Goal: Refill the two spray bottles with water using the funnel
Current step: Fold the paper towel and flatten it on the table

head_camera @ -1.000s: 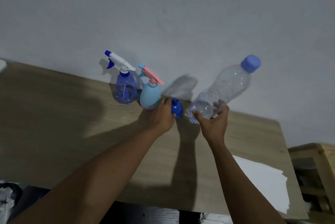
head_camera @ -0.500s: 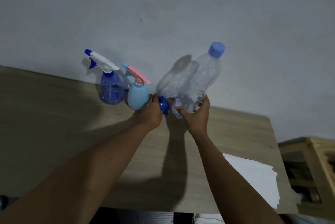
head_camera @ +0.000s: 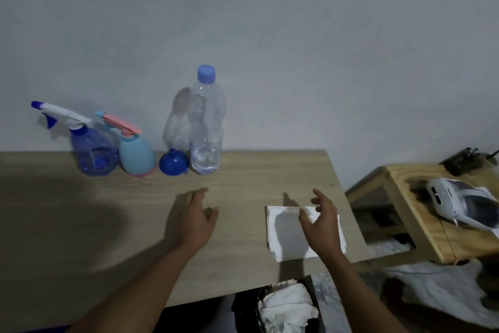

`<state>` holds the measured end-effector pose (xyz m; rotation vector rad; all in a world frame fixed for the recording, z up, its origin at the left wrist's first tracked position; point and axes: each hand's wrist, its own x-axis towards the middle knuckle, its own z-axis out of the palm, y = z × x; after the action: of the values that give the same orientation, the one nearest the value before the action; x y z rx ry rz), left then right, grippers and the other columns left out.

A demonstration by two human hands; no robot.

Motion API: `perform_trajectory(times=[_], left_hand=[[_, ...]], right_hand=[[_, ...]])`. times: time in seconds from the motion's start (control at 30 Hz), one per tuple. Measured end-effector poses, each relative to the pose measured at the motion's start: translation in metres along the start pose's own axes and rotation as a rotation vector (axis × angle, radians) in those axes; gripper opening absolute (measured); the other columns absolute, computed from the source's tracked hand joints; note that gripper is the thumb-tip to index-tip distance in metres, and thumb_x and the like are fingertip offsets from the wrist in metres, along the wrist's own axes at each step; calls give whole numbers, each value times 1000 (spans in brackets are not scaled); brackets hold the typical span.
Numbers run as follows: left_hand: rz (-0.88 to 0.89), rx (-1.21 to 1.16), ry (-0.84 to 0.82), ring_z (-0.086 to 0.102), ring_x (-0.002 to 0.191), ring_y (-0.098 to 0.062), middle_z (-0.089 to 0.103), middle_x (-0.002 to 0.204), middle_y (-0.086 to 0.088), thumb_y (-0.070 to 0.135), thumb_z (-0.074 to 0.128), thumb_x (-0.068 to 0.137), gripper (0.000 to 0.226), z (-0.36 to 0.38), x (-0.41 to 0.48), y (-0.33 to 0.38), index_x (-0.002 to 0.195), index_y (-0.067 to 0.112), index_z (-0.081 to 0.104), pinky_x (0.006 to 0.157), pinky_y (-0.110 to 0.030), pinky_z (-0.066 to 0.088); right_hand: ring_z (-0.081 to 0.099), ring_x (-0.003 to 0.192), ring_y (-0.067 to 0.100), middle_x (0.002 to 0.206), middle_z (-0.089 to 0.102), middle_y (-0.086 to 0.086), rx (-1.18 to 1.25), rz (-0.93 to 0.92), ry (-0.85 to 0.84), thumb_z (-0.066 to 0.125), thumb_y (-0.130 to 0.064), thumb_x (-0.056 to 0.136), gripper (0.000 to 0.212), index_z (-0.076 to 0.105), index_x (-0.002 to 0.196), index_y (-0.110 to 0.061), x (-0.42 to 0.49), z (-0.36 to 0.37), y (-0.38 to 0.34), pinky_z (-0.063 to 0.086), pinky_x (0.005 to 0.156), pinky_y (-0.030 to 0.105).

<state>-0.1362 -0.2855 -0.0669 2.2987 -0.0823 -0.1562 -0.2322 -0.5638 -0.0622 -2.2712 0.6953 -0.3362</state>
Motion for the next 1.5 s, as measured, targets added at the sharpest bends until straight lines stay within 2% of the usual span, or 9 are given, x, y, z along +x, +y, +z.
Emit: perform_trajectory(times=[0.1, 0.2, 0.33, 0.57, 0.73, 1.0, 1.1, 1.27, 1.5], left_hand=[[54, 35, -82, 64, 103, -22, 69, 109, -4, 23, 76, 82, 39, 34, -19, 22, 119, 15, 67, 83, -15, 39], [55, 139, -103, 65, 95, -12, 70, 104, 11, 42, 70, 82, 37, 64, -28, 44, 117, 30, 66, 85, -29, 53], [9, 141, -103, 66, 95, -12, 71, 107, 10, 37, 69, 85, 33, 99, -35, 73, 117, 30, 67, 83, -28, 53], [-10, 163, 1, 67, 94, -25, 72, 102, -6, 18, 74, 85, 29, 143, -31, 89, 115, 16, 71, 84, -31, 50], [-68, 228, 26, 66, 97, -25, 71, 100, -5, 18, 68, 89, 18, 158, -27, 92, 106, 14, 72, 86, -32, 46], [-100, 261, 97, 65, 86, -24, 71, 90, 2, 21, 71, 87, 3, 156, -37, 98, 88, 18, 69, 70, -30, 44], [-116, 247, 127, 64, 80, -22, 69, 82, 6, 23, 75, 83, 9, 154, -45, 99, 83, 21, 66, 67, -32, 48], [-35, 251, 108, 64, 82, -20, 67, 87, 5, 16, 73, 84, 17, 154, -49, 97, 100, 22, 71, 70, -27, 44], [19, 239, 64, 53, 69, -15, 51, 76, 11, 19, 80, 78, 15, 153, -55, 98, 78, 20, 65, 62, -27, 37]], right_hand=[[52, 114, 26, 113, 55, 0, -112, 52, -29, 72, -23, 87, 60, 47, 141, -20, 3, -35, 44, 49, 95, 48], [51, 120, 29, 119, 60, 6, -182, 65, -110, 71, -23, 88, 57, 49, 140, -19, 14, -58, 70, 41, 98, 41], [44, 129, 27, 135, 53, 2, -345, 30, -225, 68, -33, 88, 59, 44, 142, -27, 32, -74, 89, 35, 100, 45], [43, 128, 25, 133, 49, -2, -395, -37, -321, 71, -37, 85, 63, 40, 140, -35, 44, -75, 109, 34, 101, 48], [44, 125, 22, 130, 48, -4, -345, -42, -322, 72, -35, 85, 61, 40, 137, -39, 46, -74, 118, 33, 98, 47], [43, 125, 20, 129, 47, -4, -292, -34, -306, 70, -34, 87, 63, 38, 141, -39, 45, -74, 123, 26, 98, 42], [42, 127, 20, 131, 47, -3, -287, -34, -307, 70, -35, 88, 64, 37, 143, -38, 44, -75, 122, 25, 98, 41], [44, 125, 20, 130, 47, -4, -303, -40, -315, 70, -36, 87, 64, 37, 142, -38, 45, -76, 121, 27, 98, 42], [45, 125, 20, 130, 47, -4, -317, -30, -311, 69, -35, 87, 64, 38, 142, -37, 43, -75, 119, 28, 98, 41]])
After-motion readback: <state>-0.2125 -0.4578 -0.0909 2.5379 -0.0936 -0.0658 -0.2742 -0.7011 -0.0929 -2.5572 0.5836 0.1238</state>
